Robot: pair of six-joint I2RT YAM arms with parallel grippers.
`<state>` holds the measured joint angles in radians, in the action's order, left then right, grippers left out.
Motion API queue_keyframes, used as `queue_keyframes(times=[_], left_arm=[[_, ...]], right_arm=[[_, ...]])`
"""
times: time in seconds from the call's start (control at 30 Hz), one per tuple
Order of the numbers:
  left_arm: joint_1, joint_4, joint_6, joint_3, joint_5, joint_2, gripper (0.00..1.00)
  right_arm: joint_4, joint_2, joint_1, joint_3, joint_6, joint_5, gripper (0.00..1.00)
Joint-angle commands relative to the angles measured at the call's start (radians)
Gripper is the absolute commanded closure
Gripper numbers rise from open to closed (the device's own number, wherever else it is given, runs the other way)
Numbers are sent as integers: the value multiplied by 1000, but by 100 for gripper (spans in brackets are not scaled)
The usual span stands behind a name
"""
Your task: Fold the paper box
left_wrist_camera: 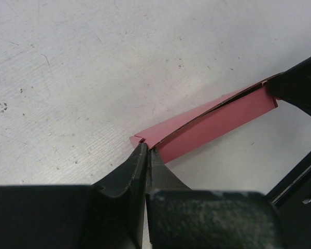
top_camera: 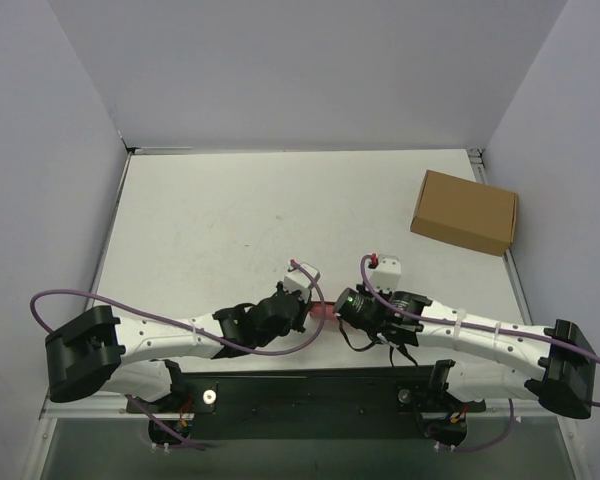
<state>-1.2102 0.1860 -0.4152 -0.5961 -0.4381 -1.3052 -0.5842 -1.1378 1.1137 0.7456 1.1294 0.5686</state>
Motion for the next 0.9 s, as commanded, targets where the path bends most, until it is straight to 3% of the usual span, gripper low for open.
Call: queue_keyframes(times=[0.0, 0.87], left_arm=[[-15, -174, -27, 38, 79, -22, 100], [31, -257, -31, -8, 73, -54, 100]], right_arm=[[27, 7, 12, -49, 64, 24, 100], [-52, -80, 113, -126, 82, 88, 100]])
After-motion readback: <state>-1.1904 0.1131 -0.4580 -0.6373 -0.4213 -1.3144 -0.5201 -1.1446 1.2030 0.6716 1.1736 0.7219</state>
